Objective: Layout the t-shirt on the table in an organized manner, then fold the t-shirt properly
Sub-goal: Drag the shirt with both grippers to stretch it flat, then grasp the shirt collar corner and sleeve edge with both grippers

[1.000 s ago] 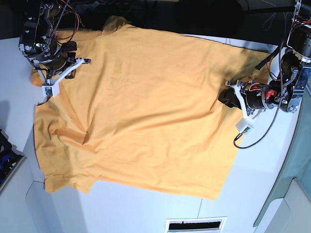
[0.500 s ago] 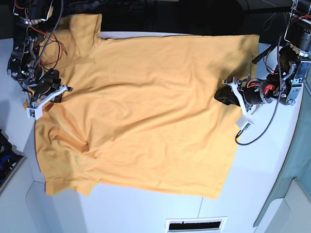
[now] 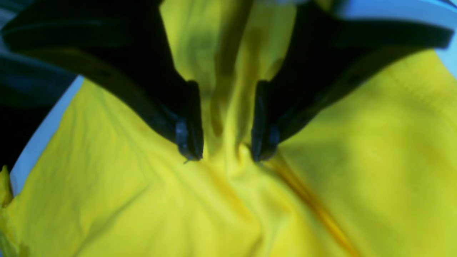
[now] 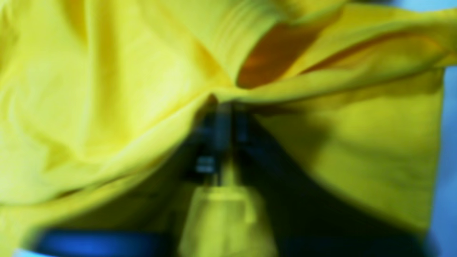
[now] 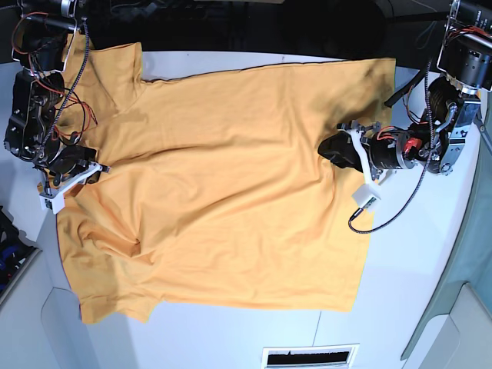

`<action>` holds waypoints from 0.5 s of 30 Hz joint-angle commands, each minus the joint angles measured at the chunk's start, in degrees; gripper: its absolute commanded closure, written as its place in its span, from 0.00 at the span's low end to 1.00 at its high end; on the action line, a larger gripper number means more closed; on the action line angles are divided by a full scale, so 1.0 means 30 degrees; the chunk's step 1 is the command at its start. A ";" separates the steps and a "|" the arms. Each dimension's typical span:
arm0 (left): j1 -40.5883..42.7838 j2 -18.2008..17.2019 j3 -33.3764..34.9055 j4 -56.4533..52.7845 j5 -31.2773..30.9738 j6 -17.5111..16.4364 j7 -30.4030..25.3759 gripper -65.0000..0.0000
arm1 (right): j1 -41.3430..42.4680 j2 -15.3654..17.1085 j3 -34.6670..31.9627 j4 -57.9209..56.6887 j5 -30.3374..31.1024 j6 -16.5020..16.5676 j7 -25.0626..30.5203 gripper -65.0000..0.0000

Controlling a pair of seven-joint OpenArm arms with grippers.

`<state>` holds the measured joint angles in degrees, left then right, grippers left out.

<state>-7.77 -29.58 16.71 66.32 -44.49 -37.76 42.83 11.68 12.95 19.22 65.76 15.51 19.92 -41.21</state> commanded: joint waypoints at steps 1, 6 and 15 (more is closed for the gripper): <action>-0.0372 -0.0372 -0.0503 0.0131 -0.0160 -0.0321 0.0058 0.56 | 0.0364 0.0233 0.0022 0.0852 0.0189 0.0000 0.0087 0.68; -0.0364 -0.0525 -0.2907 0.0131 -0.1960 -0.0747 0.1355 0.55 | 0.0284 0.0408 0.0284 0.3643 0.0379 -0.0007 -0.1938 0.62; 0.0342 -0.3089 -0.4721 0.0131 -0.5880 -0.0747 0.3402 0.49 | -0.2892 0.2958 0.1559 0.4976 0.2841 0.0532 -0.2288 0.62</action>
<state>-5.82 -37.87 3.01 66.00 -60.93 -39.29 53.63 1.91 20.64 23.49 79.31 23.35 21.28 -49.32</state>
